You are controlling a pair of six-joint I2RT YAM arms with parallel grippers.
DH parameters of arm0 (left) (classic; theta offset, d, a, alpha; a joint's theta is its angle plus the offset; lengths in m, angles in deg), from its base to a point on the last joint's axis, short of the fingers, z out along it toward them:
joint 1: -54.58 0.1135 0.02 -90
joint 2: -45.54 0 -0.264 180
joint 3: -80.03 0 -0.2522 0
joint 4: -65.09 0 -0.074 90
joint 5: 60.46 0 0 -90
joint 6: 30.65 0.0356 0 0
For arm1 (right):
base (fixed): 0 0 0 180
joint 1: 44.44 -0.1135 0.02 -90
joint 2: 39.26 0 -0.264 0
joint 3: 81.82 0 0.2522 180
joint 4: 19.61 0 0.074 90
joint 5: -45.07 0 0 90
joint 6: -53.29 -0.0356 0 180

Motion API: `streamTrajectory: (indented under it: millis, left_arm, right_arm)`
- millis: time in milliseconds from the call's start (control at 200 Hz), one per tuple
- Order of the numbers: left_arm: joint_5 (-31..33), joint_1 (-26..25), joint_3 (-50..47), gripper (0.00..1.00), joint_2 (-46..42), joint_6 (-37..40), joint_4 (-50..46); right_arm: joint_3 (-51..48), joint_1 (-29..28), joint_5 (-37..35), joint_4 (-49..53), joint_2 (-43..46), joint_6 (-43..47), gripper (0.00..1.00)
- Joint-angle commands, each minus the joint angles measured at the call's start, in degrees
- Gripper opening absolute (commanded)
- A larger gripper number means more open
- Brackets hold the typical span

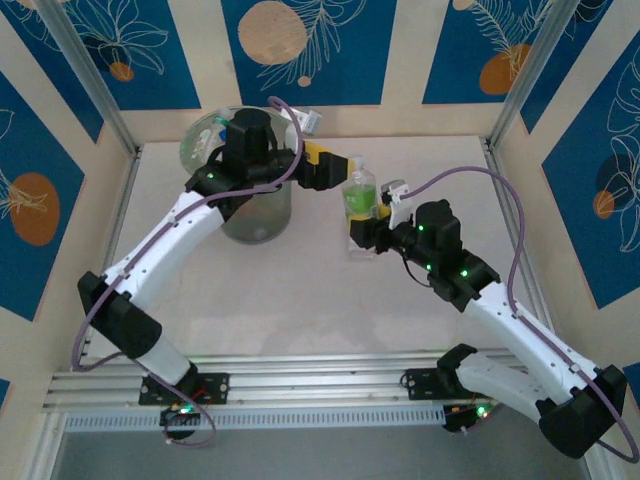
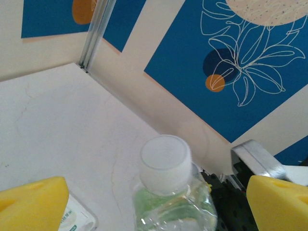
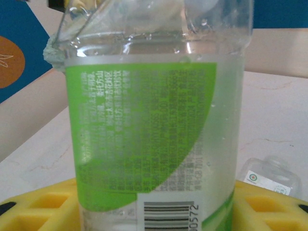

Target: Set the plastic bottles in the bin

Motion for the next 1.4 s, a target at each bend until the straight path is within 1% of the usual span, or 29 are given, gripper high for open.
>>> streamTrajectory:
  millis: [0, 115, 255, 410, 560, 640, 655, 735, 765, 775, 895, 990, 1245, 1395]
  left_arm:
    - [-2.2, -1.0, 2.2, 0.95, 1.2, -1.5, 0.4]
    - [-2.5, -2.0, 3.5, 0.92, 2.2, -1.3, -0.4]
    - [-3.2, -2.8, 4.4, 0.78, 3.5, -1.7, -0.3]
    - [-2.8, -3.0, 4.3, 0.54, 3.6, -1.8, -0.3]
    - [-2.2, -2.9, 4.2, 0.27, 3.3, -1.6, -0.6]
    - [-1.2, -3.0, 4.4, 0.19, 3.0, -0.7, -1.1]
    - [-0.9, -3.0, 4.4, 0.19, 2.9, -0.4, -1.2]
    - [1.7, -3.0, 4.8, 0.18, 2.0, 1.6, -1.9]
    - [2.9, -2.9, 4.9, 0.17, 1.3, 2.5, -1.9]
    - [3.4, -2.9, 4.8, 0.17, 1.1, 2.9, -1.9]
    - [11.6, -2.2, 5.4, 0.15, -1.4, 7.6, -2.3]
    - [16.4, -0.5, 8.5, 0.13, -2.1, 11.0, -4.1]
    - [26.6, 6.5, 16.8, 0.13, -1.0, 16.5, -7.5]
    - [31.2, 11.2, 23.0, 0.12, 2.1, 19.3, -13.6]
  right_arm:
    - [2.0, -1.2, -1.8, -2.9, -0.1, 1.9, 0.58]
    - [2.4, -2.0, -2.3, -3.0, -0.3, 2.4, 0.58]
    - [2.7, -2.7, -3.0, -3.2, -0.7, 2.5, 0.58]
    - [3.0, -3.3, -3.9, -3.2, -1.0, 2.7, 0.58]
    - [3.3, -3.6, -4.5, -2.8, -1.2, 2.7, 0.58]
    - [3.5, -3.6, -4.8, -2.4, -1.2, 2.7, 0.6]
    - [3.6, -3.7, -4.9, -2.2, -1.3, 2.6, 0.61]
    - [4.4, -3.9, -6.0, -0.7, -1.1, 2.1, 0.81]
    - [4.8, -3.9, -6.4, 0.0, -1.0, 1.8, 0.97]
    - [4.9, -3.9, -6.5, 0.3, -1.0, 1.7, 1.0]
    - [6.6, -4.0, -7.4, 3.8, -0.3, 0.3, 0.99]
    - [7.8, -4.1, -8.0, 6.6, 0.4, -0.9, 0.99]
    - [9.8, -3.9, -9.9, 13.2, 1.1, -3.5, 0.99]
    - [10.2, -3.8, -10.5, 15.1, 1.3, -4.3, 0.99]
